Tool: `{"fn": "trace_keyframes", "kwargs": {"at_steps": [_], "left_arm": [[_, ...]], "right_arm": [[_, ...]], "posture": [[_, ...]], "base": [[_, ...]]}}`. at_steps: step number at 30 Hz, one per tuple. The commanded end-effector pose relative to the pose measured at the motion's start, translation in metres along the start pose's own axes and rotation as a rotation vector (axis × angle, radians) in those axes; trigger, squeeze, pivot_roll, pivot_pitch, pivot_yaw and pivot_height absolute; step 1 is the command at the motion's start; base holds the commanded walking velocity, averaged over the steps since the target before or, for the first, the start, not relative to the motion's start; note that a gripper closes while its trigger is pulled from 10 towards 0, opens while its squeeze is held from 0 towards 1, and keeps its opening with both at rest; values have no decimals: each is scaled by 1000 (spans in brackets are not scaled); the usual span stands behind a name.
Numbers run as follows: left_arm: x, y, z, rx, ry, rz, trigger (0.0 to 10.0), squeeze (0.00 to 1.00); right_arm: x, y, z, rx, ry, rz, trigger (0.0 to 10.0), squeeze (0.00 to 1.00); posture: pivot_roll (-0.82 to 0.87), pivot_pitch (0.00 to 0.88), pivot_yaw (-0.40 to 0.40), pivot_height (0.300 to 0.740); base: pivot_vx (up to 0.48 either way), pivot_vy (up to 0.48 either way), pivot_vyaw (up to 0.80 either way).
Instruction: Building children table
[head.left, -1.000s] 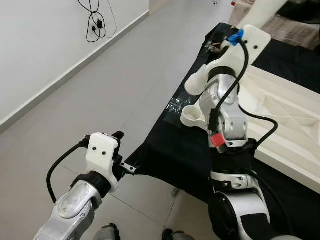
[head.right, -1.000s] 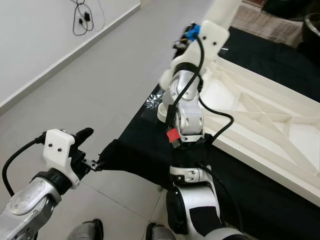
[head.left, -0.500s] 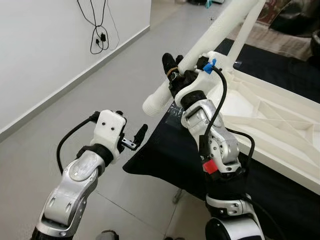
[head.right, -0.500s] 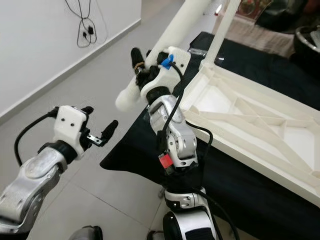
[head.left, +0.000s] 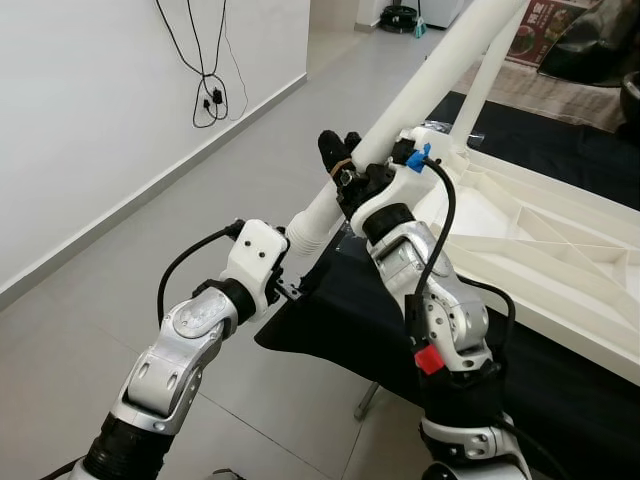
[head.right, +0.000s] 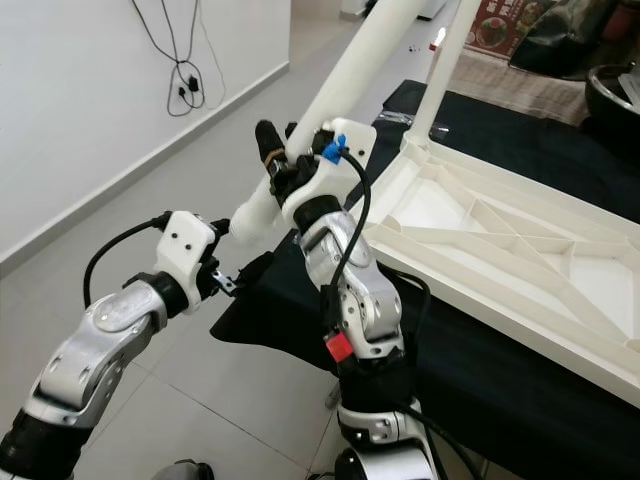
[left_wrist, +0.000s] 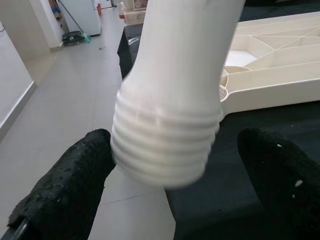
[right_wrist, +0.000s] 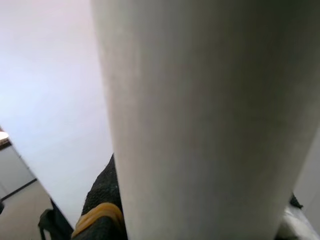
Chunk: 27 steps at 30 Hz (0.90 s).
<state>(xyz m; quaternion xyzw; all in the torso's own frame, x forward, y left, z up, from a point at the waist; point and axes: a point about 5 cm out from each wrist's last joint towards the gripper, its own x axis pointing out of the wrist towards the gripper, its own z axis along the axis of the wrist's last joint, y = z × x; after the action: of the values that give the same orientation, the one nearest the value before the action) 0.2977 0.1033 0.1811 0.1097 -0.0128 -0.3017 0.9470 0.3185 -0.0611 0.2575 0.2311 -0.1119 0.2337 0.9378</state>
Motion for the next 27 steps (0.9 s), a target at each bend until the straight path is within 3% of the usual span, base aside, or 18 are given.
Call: {"fn": "trace_keyframes", "kwargs": {"at_steps": [1, 12, 14, 27], "left_arm": [[2, -4, -1, 25, 3, -38, 10000, 0], [2, 4, -8, 35, 31, -67, 10000, 0], [2, 1, -14, 46, 48, -94, 0, 0], [-2, -2, -28, 75, 100, -127, 0, 0]], "right_arm": [[-2, 9, -2, 7, 12, 52, 10000, 0], [-7, 11, -9, 3, 49, 73, 10000, 0], [-9, 11, -10, -5, 56, 76, 10000, 0], [-10, 9, -9, -22, 60, 82, 10000, 0]], "posture": [[142, 84, -80, 740], [139, 85, -76, 740], [136, 84, -76, 740], [133, 84, -77, 740]], "base": [[0, 0, 0], [0, 0, 0], [0, 0, 0], [0, 0, 0]]}}
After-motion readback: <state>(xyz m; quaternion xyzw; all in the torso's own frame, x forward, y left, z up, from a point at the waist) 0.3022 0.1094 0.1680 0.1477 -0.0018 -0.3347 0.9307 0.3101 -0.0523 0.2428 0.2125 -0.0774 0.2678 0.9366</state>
